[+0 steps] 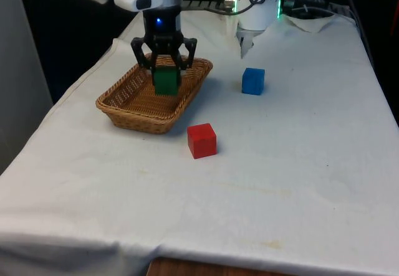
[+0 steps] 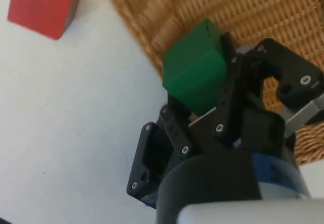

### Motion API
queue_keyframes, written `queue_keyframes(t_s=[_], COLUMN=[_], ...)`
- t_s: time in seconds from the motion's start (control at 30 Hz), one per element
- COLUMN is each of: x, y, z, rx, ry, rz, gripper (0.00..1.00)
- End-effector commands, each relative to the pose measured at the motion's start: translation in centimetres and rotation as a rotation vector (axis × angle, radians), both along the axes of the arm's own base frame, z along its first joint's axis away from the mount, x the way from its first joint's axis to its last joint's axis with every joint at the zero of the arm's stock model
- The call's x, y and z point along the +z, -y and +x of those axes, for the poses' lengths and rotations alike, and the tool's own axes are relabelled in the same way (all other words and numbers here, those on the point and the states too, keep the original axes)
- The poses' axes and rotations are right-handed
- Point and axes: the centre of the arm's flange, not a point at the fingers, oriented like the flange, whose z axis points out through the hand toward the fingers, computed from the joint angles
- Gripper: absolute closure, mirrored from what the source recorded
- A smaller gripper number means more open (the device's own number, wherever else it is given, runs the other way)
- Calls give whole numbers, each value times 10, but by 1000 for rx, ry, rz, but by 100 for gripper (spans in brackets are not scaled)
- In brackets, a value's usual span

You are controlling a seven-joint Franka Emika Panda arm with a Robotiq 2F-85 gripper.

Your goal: Pick up exactly two blocks and place them into the basket.

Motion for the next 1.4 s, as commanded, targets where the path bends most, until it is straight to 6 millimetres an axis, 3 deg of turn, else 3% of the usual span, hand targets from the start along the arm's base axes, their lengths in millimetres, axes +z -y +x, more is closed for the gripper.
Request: queue_keyframes(t_s=[0.0,0.27,0.53,0.9,0.93,0.97,1.03,1.2,1.23,1.37], x=[0,-7,-28,-31,-31,-31,-31,-31,-31,-32], y=[6,17,18,27,27,29,29,30,31,31], z=[1,0,-1,-3,-4,-3,-3,-3,-3,-3], rx=[4,6,1,-5,-8,-7,-5,-5,-6,-6], ry=[10,8,20,17,10,17,16,16,15,14], rz=[2,-15,-32,-33,-42,-33,-33,-33,-32,-32], gripper=[100,100,100,99,87,87,69,20,2,0])
